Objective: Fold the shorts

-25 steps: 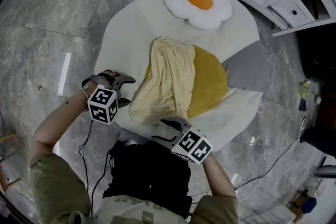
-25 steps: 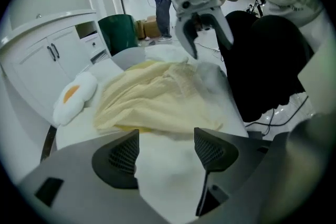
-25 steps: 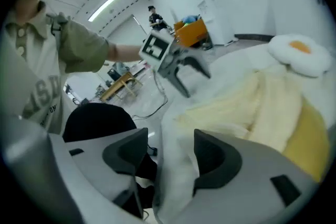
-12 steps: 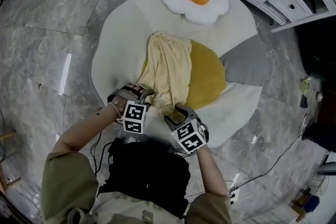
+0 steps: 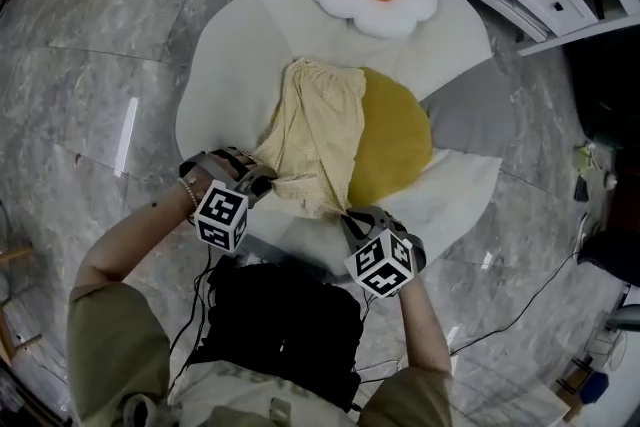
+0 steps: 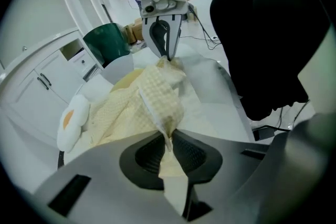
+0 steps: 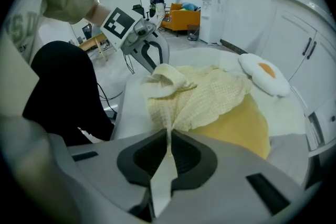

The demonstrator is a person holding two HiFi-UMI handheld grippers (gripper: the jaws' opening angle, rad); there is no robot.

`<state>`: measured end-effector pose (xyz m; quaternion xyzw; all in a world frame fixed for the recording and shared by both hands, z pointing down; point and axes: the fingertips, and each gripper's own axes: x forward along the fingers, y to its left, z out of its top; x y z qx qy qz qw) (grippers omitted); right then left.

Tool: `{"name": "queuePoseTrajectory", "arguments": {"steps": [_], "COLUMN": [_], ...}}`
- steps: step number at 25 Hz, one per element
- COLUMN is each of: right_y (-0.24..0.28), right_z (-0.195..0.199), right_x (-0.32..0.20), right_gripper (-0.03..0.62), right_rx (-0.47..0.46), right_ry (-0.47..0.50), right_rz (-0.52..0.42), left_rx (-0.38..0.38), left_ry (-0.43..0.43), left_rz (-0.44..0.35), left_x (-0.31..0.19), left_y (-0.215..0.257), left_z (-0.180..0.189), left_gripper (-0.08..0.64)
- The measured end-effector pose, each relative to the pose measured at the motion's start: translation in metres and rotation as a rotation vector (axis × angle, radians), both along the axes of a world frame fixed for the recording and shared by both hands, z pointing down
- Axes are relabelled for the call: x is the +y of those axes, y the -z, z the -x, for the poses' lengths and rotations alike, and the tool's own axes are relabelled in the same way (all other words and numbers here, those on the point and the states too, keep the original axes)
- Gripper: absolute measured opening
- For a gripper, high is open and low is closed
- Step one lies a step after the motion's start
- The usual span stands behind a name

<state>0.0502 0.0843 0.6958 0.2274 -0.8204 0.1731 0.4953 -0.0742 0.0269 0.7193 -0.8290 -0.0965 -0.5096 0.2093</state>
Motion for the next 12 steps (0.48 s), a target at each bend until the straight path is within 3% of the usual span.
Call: {"name": "queuePoseTrajectory", "arguments": {"steps": [3,7,12], "right_y": [0.001,0.0,-0.015], "right_z": [-0.003,0.002,-0.007], "right_x": [0.01,0.026,0.035], "right_gripper": [0.035,0.035,0.035], "right_rx": [-0.024,-0.114,-0.062], "right_ry": [0.029,0.041,0.086], "right_rz": [0.074,0.205,0.254], "left_rx": [-0.001,-0.084,-0.147], "left_ry": [-0.035,-0.066,-0.088], "left_rz": [0.006,0.014,0.048], "left_x": [0.003,0.011,0.027], "left_y": [0.006,-0.005,-0.013], "left_z": [0.018,0.052,0.078], "left_gripper": [0.055,0.052,0.052]}}
